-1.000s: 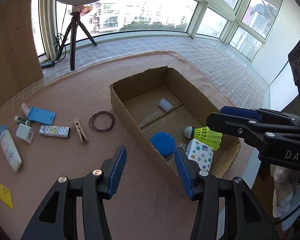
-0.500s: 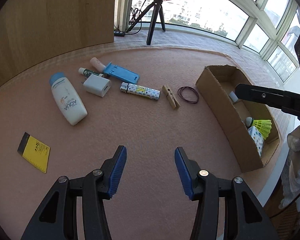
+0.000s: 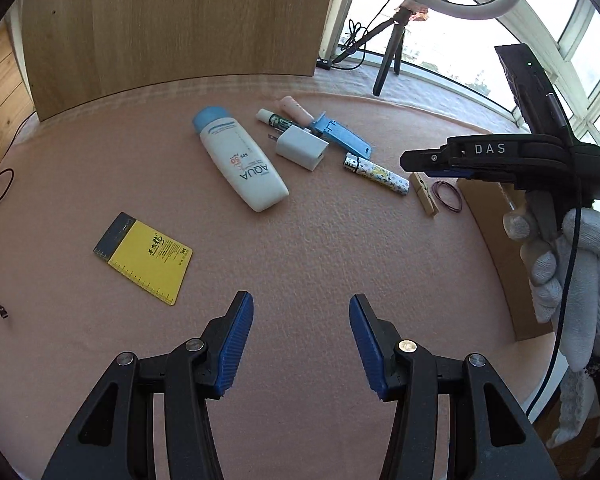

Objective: Organize objects
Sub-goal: 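Move the right tool toward the patterned lighter, then close the right tool on the patterned lighter and lift it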

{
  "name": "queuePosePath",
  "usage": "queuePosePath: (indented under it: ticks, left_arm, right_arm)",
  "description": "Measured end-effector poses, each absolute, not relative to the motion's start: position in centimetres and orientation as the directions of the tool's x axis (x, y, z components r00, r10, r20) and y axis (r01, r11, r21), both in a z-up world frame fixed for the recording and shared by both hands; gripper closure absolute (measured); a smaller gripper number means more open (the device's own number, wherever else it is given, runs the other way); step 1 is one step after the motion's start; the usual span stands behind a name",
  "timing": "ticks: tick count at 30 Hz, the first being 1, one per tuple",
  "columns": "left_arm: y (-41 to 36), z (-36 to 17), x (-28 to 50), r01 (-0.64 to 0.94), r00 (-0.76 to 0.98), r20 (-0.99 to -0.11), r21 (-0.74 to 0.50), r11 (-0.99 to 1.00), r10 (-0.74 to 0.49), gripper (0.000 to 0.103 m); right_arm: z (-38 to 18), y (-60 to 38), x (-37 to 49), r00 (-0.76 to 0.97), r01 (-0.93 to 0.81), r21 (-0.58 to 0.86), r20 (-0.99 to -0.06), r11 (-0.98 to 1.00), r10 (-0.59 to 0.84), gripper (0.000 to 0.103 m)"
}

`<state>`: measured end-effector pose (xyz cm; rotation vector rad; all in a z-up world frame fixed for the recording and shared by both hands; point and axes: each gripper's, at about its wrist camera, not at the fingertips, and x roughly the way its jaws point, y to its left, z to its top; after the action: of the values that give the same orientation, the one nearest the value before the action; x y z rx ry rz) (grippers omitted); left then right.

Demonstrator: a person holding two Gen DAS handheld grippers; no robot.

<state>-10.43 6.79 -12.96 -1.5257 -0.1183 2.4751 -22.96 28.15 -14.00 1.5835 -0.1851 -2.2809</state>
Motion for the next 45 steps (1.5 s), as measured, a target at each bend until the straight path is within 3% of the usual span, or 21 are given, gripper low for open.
queuePosePath:
  ticks: [18, 23, 27, 45]
  left_arm:
    - [6.6, -13.0, -12.8, -0.149, -0.433, -0.87, -0.189, -0.971, 0.235, 0.049]
    - [6.1, -13.2, -12.6, -0.136, -0.435, -0.87, -0.192, -0.972, 0.233, 0.049]
    - [5.1, -13.6, -12.5, -0.11, -0.433, -0.871, -0.202, -0.973, 0.23, 0.049]
    - [5.0, -16.1, -10.9, -0.099, -0.384, -0.89, -0.227, -0.969, 0.247, 0.049]
  right_arm:
    - [-18.4, 26.2, -26.6, -0.265, 0.227, 0.224, -0.922, -0.948, -0.281, 0.065]
    - [-18.3, 25.4, -26.1, -0.262, 0.251, 0.218, -0.923, -0.943, -0.283, 0.078]
    - [-18.0, 24.5, -25.2, -0.266, 0.27, 0.209, -0.922, -0.94, -0.281, 0.082]
    - [-18.0, 22.1, -16.3, -0.195, 0.298, 0.368, -0.88, -0.881, -0.433, 0.082]
